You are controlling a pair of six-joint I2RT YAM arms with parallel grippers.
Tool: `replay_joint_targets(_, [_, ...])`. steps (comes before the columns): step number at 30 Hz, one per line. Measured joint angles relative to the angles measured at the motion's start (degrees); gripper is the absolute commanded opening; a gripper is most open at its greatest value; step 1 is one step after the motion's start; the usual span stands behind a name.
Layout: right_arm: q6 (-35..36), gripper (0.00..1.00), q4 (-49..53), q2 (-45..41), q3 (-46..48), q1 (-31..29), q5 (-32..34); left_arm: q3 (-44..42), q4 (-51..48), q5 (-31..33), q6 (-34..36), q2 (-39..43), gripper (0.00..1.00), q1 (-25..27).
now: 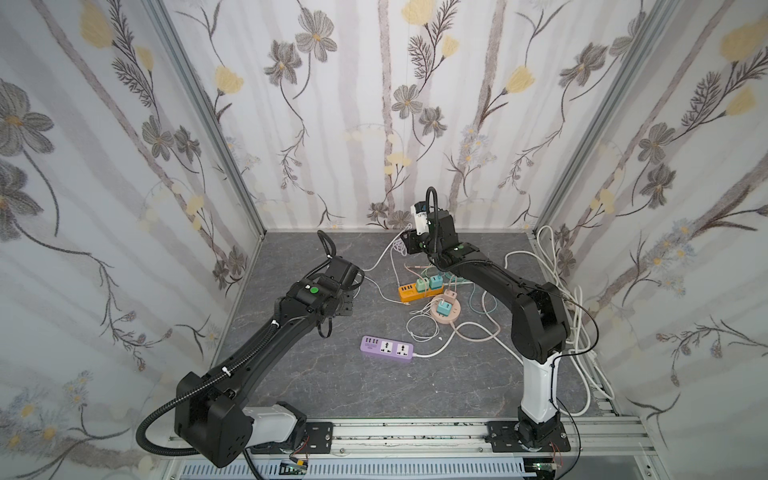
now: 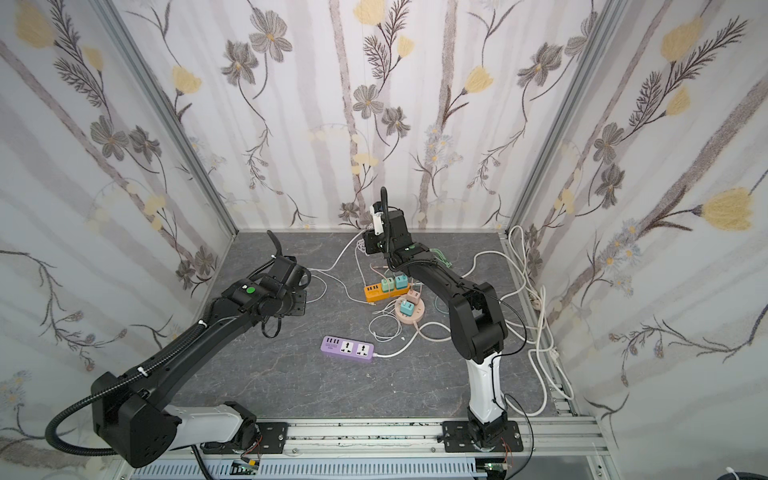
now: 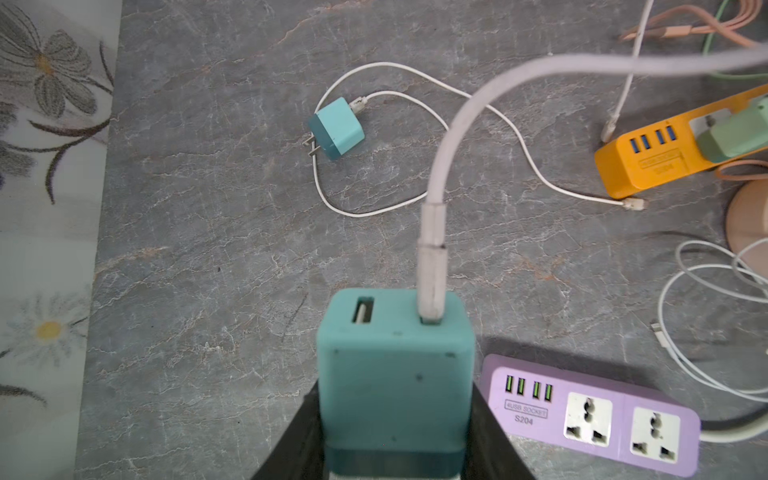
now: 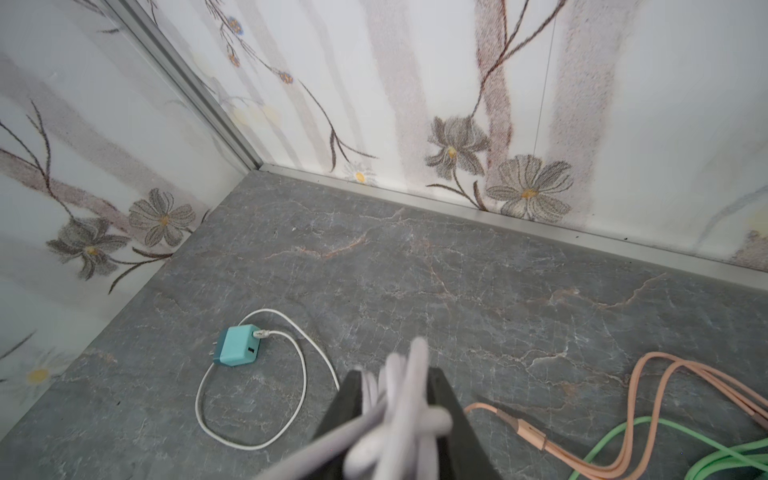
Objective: Insert the plug
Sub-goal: 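Hold the teal charger with the left gripper while the right gripper rises, then bring the held teal charger toward the right gripper while the right gripper approaches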
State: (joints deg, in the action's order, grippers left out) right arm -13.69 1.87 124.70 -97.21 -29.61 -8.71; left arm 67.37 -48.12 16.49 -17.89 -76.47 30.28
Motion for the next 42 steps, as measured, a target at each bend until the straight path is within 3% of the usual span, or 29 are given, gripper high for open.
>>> replay_joint_targets(4, [1.9,0.81,3.3,-2.1,2.3,0.0,-2.1,0.6,0.8,-0.3,-0.2,-2.8,0.00,0.4])
replay_joint_targets(6, [2.8,0.99,4.9,-4.6,5.0,0.0,-2.4,0.8,1.3,-1.0,-0.1,-3.8,0.00,0.6])
replay_joint_targets(25, [5.6,0.99,22.6,-30.7,26.3,0.4,-4.9,5.2,6.1,-9.2,5.7,-9.8,0.00,2.8])
replay_joint_targets(33, [0.2,0.98,25.8,-37.0,29.9,2.2,-13.6,5.2,10.3,-13.8,15.1,-9.8,0.00,5.4])
replay_joint_targets(42, [-4.5,0.92,29.1,-38.5,31.6,3.1,-24.4,5.2,13.9,-15.3,28.6,-10.3,0.00,9.3])
